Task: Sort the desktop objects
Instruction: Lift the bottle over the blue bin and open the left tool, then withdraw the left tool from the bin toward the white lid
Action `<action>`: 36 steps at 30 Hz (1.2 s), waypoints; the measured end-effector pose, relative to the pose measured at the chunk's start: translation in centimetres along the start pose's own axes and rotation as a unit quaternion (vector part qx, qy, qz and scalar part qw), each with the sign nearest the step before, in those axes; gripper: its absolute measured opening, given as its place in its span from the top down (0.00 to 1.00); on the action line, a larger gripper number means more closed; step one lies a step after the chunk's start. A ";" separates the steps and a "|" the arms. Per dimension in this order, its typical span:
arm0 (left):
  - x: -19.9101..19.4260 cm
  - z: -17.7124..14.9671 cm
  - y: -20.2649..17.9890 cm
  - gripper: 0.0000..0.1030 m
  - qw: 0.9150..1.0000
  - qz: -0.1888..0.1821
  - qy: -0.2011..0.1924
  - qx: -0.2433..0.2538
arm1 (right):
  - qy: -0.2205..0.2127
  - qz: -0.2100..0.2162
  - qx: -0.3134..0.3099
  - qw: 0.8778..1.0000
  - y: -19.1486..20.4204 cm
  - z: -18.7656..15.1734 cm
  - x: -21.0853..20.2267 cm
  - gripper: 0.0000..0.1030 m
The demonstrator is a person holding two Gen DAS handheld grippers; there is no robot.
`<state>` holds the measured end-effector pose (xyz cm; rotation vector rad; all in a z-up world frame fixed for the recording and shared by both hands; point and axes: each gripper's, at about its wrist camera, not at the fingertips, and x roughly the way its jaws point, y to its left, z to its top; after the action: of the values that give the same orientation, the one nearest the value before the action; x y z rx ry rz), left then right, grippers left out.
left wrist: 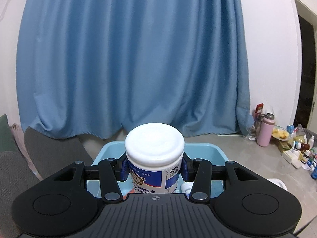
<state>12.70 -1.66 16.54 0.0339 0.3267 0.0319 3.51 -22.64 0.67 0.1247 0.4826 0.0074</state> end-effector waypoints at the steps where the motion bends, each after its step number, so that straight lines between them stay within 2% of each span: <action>1: 0.6 0.3 -0.1 0.53 1.000 0.000 0.003 0.000 | 0.000 -0.001 0.001 1.000 -0.1 0.1 0.1 0.18; 15: 9.2 1.1 -0.8 0.53 0.999 0.006 0.051 0.016 | 0.016 -0.019 0.012 1.000 -1.7 0.6 2.4 0.18; 17: 10.2 0.9 -0.3 0.47 0.998 0.013 0.063 0.008 | 0.017 -0.021 0.013 1.000 -1.9 0.7 2.6 0.18; 19: 10.7 0.8 0.1 0.16 0.997 0.031 0.066 -0.006 | 0.018 -0.023 0.013 0.999 -2.0 0.7 2.7 0.18; 21: 10.4 0.7 0.4 0.09 0.998 0.034 0.049 -0.013 | 0.020 -0.024 0.014 0.999 -2.2 0.8 2.8 0.18; 27: 8.7 0.8 0.7 0.08 0.999 0.032 0.033 -0.018 | 0.019 -0.020 0.006 1.000 -1.8 1.0 2.7 0.18; 33: 6.4 -0.4 1.2 0.08 0.997 0.005 0.059 -0.057 | 0.009 -0.009 -0.001 1.000 -1.1 1.0 1.3 0.18; 36: 4.7 -1.7 1.0 0.08 0.997 0.004 0.060 -0.042 | 0.009 -0.005 -0.007 1.000 -0.8 0.8 0.5 0.18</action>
<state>16.62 -0.48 13.50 -0.0499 0.4456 0.0559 4.35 -23.54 1.06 0.1078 0.5014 0.0023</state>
